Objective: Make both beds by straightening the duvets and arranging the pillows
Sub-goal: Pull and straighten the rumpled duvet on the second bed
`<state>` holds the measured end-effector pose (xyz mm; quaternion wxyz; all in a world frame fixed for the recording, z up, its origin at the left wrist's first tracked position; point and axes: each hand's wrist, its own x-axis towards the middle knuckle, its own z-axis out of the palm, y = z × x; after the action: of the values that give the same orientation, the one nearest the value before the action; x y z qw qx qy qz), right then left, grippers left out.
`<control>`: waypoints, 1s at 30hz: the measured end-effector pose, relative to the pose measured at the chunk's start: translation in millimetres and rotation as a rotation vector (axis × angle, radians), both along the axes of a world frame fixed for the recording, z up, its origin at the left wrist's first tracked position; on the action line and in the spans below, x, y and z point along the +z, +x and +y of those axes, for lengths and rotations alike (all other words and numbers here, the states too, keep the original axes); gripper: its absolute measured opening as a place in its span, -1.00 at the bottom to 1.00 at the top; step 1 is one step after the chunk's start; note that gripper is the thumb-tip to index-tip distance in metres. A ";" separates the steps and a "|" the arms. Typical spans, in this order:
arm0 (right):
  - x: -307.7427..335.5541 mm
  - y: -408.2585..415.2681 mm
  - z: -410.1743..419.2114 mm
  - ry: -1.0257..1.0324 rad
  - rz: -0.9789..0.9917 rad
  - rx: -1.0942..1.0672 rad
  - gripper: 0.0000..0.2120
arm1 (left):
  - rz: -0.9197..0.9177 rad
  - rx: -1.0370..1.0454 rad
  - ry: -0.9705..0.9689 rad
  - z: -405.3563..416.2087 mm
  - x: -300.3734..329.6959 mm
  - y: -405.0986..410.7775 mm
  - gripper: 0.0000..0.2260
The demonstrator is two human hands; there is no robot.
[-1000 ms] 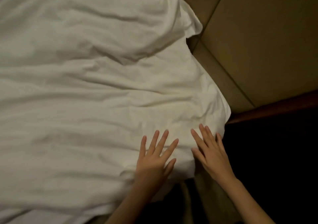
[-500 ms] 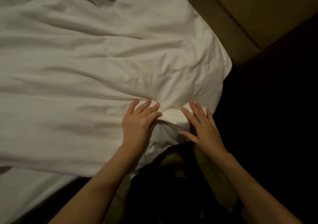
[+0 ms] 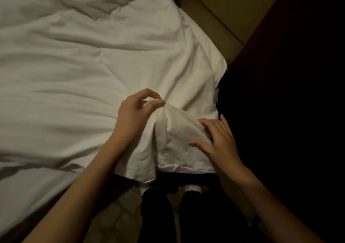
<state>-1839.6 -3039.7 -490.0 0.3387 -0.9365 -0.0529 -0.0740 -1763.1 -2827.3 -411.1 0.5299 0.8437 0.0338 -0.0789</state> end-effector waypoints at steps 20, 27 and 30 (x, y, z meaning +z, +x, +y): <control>227.4 39.5 9.1 0.272 -0.122 0.079 -0.82 | -0.493 -0.139 0.432 -46.4 138.9 -69.5 -0.49; 326.8 51.9 26.3 0.293 -0.135 0.163 -0.88 | -0.400 -0.066 0.219 -35.9 247.0 -51.3 -0.62; 373.1 59.4 28.5 0.258 -0.212 0.233 -0.91 | -0.392 0.077 0.041 -23.0 283.8 -49.2 -0.83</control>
<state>-1780.2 -3011.2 -116.9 0.4545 -0.8599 -0.1865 -0.1386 -1812.2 -2850.4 -127.2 0.5118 0.8515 -0.0362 0.1080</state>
